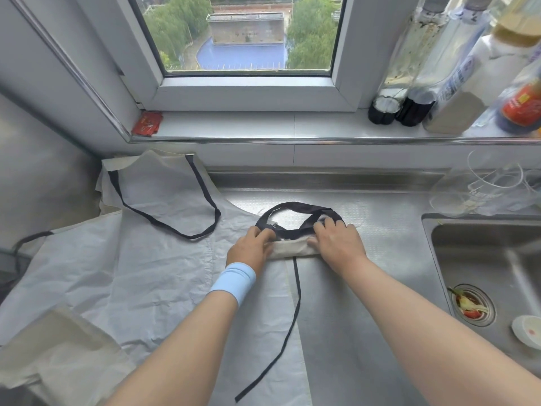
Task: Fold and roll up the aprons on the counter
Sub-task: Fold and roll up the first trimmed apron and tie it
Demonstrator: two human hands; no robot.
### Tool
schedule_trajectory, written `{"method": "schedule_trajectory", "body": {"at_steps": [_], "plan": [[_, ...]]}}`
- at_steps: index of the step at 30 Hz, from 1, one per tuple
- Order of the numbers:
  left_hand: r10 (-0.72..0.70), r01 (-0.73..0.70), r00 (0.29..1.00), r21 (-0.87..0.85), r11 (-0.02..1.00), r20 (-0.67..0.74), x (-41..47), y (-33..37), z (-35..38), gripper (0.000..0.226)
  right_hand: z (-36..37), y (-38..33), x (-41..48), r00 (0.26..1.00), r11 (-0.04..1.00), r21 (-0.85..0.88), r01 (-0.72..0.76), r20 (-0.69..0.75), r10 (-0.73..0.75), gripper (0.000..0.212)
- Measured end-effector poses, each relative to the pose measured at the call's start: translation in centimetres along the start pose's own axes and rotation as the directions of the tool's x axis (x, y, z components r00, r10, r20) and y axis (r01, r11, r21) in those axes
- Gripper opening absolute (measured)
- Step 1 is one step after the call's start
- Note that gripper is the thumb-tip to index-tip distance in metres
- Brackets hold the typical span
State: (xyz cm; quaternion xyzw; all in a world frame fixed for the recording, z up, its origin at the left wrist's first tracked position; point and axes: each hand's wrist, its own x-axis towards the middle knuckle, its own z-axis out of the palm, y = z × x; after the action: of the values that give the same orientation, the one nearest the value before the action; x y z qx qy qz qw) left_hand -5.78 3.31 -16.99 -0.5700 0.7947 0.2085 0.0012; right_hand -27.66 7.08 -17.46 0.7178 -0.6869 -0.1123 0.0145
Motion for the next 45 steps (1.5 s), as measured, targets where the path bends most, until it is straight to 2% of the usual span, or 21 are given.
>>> {"method": "schedule_trajectory", "body": {"at_steps": [2,4,5,7,9,11,14,17,22,26,29,32,34,37,39,41,43,45], "plan": [[0.087,-0.074,0.992,0.131,0.989,-0.094,0.4,0.7,0.3,0.029,0.2,0.4,0.4,0.998,1.000,0.002,-0.024,-0.064,0.024,0.039],[0.232,-0.193,0.961,0.235,0.953,-0.151,0.5,1.6,0.5,0.041,0.3,0.1,0.5,0.973,0.998,0.004,0.061,-0.222,-0.059,0.018],[0.284,-0.246,0.950,0.246,0.937,-0.133,0.5,2.2,0.6,0.046,0.3,-0.2,0.5,0.948,0.994,0.011,0.111,-0.301,-0.103,0.007],[0.347,-0.317,0.935,0.268,0.910,-0.072,0.2,2.5,1.0,0.053,0.5,-1.3,0.3,0.912,0.982,0.049,0.180,-0.383,-0.148,0.023],[0.342,-0.331,0.940,0.252,0.909,-0.001,0.0,2.3,1.6,0.057,1.5,-1.7,-0.1,0.898,0.966,0.127,0.224,-0.411,-0.154,0.033],[0.323,-0.328,0.944,0.233,0.916,0.061,-0.2,1.4,2.3,0.062,2.9,-1.3,-0.9,0.931,0.954,0.217,0.209,-0.341,-0.126,0.045],[0.317,-0.333,0.943,0.258,0.907,0.102,-0.7,0.3,2.7,0.070,3.6,0.3,-1.6,0.988,0.942,0.308,0.136,-0.110,-0.107,0.059],[0.294,-0.317,0.947,0.250,0.915,0.126,-0.6,-0.4,2.4,0.069,3.3,1.2,-1.3,0.985,0.927,0.345,0.149,0.027,-0.168,0.069],[0.272,-0.296,0.953,0.221,0.929,0.135,-0.3,-0.1,2.0,0.063,2.9,1.7,-0.9,0.974,0.898,0.398,0.188,0.042,-0.222,0.071],[0.255,-0.273,0.962,0.271,0.923,0.101,-0.2,0.7,1.1,0.058,2.6,1.9,-0.8,0.972,0.894,0.386,0.228,-0.035,-0.233,0.041],[0.197,-0.218,0.976,0.310,0.925,0.096,-0.2,1.8,0.6,0.053,2.0,1.8,-0.3,0.945,0.931,0.194,0.310,-0.172,-0.279,0.023],[0.207,-0.217,0.976,0.405,0.888,0.070,0.3,3.0,0.0,0.040,0.6,1.3,0.2,0.908,0.930,-0.051,0.363,-0.205,-0.366,0.005],[0.238,-0.240,0.970,0.399,0.885,0.056,0.4,3.3,-0.8,0.028,-0.6,0.8,0.3,0.919,0.930,-0.107,0.353,-0.148,-0.366,0.015],[0.213,-0.266,0.960,0.343,0.901,0.184,0.1,3.4,-2.0,0.033,-2.3,0.3,0.3,0.937,0.937,-0.032,0.348,-0.037,-0.349,0.021],[0.207,-0.254,0.962,0.301,0.919,0.180,-0.4,3.1,-3.3,0.031,-3.8,0.1,0.5,0.933,0.929,0.093,0.359,0.003,-0.361,0.028],[0.118,-0.155,0.970,0.167,0.974,0.214,-0.9,2.6,-5.0,0.027,-6.1,-0.4,0.6,0.936,0.921,0.206,0.331,0.053,-0.349,0.031],[0.050,-0.063,0.974,0.049,0.997,0.220,-1.5,1.9,-7.0,0.027,-8.9,-1.5,0.8,0.947,0.918,0.280,0.280,0.076,-0.312,0.023],[0.042,-0.038,0.973,-0.024,0.999,0.226,-2.3,1.0,-9.5,0.027,-11.9,-2.9,1.2,0.951,0.911,0.333,0.245,0.102,-0.293,0.017]]}}
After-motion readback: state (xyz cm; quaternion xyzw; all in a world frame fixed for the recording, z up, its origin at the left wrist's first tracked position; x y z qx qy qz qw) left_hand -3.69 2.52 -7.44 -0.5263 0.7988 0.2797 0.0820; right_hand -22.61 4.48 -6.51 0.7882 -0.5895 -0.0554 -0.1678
